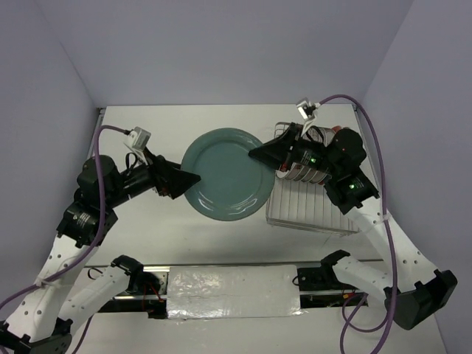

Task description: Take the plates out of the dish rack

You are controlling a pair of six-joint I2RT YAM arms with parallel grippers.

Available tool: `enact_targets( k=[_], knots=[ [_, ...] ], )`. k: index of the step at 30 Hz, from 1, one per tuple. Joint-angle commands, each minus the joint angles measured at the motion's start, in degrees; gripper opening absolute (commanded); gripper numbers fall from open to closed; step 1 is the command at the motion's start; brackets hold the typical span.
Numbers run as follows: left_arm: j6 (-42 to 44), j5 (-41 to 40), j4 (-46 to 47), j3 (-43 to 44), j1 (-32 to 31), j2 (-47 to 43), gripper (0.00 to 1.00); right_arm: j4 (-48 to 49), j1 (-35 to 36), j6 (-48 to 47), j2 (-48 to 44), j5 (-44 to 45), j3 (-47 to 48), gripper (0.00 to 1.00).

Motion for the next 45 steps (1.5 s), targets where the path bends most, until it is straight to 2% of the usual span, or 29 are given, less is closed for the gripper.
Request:
enact_targets(
  k=[1, 2, 4, 5, 6, 8, 9, 10, 11, 12, 13, 14, 16, 19, 22, 24, 28, 30, 34, 36, 37, 41, 45],
  knots=[
    [-1.3, -2.1, 3.6, -0.2, -0.2, 0.8, 0.92, 10.7, 2.9, 2.1, 0.0, -1.0, 2.7, 0.00],
    [-1.4, -0.9, 4.4, -0.4, -0.1, 0.8, 0.90, 10.0, 3.5, 1.6, 0.5, -0.6, 2.9, 0.00],
    [-2.5, 1.1, 7.1, -1.6, -0.2, 0.3, 0.77, 9.1, 6.0, 0.4, 2.5, 0.5, 3.0, 0.00],
    [-2.9, 3.8, 10.7, -2.0, -0.1, -0.5, 0.62, 9.2, 6.8, 0.3, 3.1, 0.9, 2.9, 0.00],
    [-3.7, 4.5, 12.1, -2.8, -0.2, -0.7, 0.31, 11.2, 8.1, 0.9, 3.8, 1.3, 1.5, 0.00],
    [-4.3, 2.7, 13.2, -3.0, -0.2, -1.8, 0.00, 13.4, 8.8, 1.6, 5.3, 2.0, 0.3, 0.00],
    [-4.2, 0.9, 12.6, -2.9, -0.2, -2.0, 0.00, 13.5, 8.6, 1.9, 5.6, 3.5, -0.7, 0.00],
    [-4.3, -1.0, 11.1, -2.8, -0.2, -2.8, 0.00, 13.1, 8.6, 1.5, 5.6, 4.7, -1.1, 0.05],
    [-4.5, -5.8, 10.1, -2.7, -0.2, -3.3, 0.00, 10.2, 8.7, -0.4, 5.5, 6.3, -1.2, 0.14],
    [-4.7, -9.1, 8.7, -2.5, -0.1, -3.6, 0.00, 7.5, 8.5, -1.5, 5.1, 8.4, -0.8, 0.27],
    [-5.3, -12.5, 7.1, -2.1, -0.1, -4.1, 0.00, 4.7, 8.2, -2.6, 4.3, 14.9, -0.4, 0.75],
    [-6.3, -19.7, 3.2, -0.9, 0.0, -3.8, 0.00, -1.6, 7.8, -3.8, 3.7, 18.9, 0.3, 1.00],
    [-8.4, -25.6, -0.9, 1.9, -0.1, -1.6, 0.00, -7.1, 5.5, -3.4, 1.3, 29.6, 0.3, 1.00],
    [-10.7, -32.6, -6.2, 6.1, 0.2, 4.2, 0.00, -12.3, 0.5, 0.6, -3.4, 38.7, -3.5, 1.00],
    [-10.8, -36.0, -6.0, 8.6, 1.8, 10.9, 0.00, -10.9, -2.0, 2.6, -11.7, 40.3, -9.5, 1.00],
    [-10.4, -34.2, -3.2, 10.2, 5.5, 16.7, 0.00, -12.5, -2.3, 1.7, -15.9, 40.3, -10.6, 1.00],
    [-11.2, -23.3, 2.6, 11.6, 14.0, 27.7, 0.00, -19.6, -2.7, -3.0, -18.4, 37.5, -7.4, 1.00],
    [-10.4, -23.0, 6.4, 11.2, 16.6, 32.7, 0.00, -21.9, -3.0, -5.5, -18.9, 31.7, -5.7, 1.00],
    [-11.5, -15.3, 20.2, 9.7, 20.6, 41.3, 0.00, -23.8, -3.4, -8.1, -19.5, 22.0, -4.4, 1.00],
    [-12.7, -11.4, 23.7, 9.4, 22.1, 46.1, 0.00, -25.0, -3.3, -8.8, -19.5, 19.5, -4.1, 1.00],
    [-13.0, -10.4, 26.7, 9.3, 22.5, 47.4, 0.00, -26.1, -3.3, -9.9, -19.6, 19.6, -4.3, 1.00],
    [-13.8, -9.4, 29.3, 8.8, 22.7, 53.7, 0.00, -25.1, -3.4, -9.0, -22.4, 22.6, -7.2, 1.00],
    [-16.6, -7.7, 32.4, 5.8, 25.5, 58.2, 0.08, -28.3, -3.5, -9.8, -21.4, 23.3, -5.2, 1.00]
  ],
)
